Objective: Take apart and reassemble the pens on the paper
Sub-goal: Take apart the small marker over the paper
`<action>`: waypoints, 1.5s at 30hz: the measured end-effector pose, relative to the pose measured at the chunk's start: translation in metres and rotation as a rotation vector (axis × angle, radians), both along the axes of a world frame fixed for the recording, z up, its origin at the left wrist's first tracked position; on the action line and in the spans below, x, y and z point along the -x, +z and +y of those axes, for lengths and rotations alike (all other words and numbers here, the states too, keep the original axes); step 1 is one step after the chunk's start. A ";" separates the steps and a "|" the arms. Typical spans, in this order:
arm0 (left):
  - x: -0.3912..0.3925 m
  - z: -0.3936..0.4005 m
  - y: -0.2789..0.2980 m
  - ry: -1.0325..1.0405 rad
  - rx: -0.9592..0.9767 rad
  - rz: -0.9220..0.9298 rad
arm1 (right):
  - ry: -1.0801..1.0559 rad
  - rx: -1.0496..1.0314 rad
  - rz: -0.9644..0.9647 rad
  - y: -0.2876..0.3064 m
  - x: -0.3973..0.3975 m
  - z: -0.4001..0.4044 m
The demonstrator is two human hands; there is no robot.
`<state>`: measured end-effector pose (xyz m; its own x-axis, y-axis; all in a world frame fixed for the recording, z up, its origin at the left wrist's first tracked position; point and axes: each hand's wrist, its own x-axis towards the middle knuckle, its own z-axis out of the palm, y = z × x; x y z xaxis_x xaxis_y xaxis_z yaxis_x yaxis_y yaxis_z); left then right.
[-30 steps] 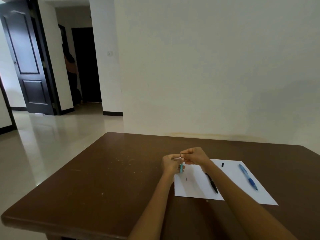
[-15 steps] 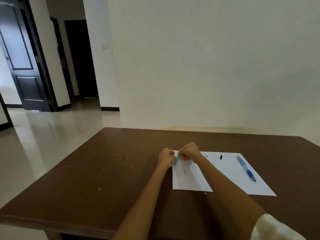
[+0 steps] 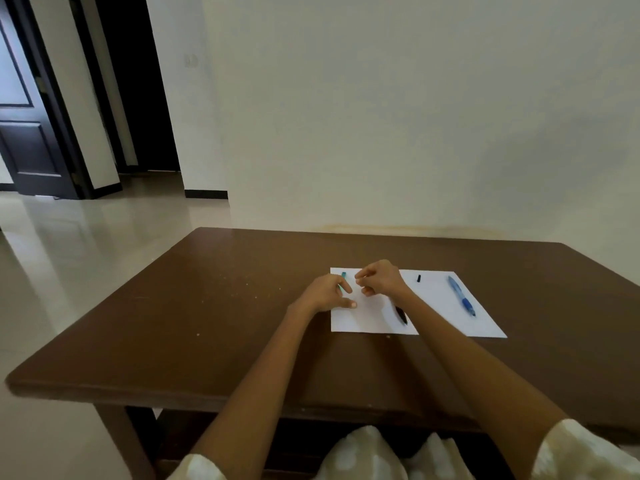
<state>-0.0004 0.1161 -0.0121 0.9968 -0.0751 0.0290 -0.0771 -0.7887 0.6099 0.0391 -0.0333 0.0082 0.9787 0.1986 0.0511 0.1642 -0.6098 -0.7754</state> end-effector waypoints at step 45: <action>-0.005 -0.010 -0.009 0.099 0.082 0.117 | -0.009 0.399 0.090 0.000 0.023 0.014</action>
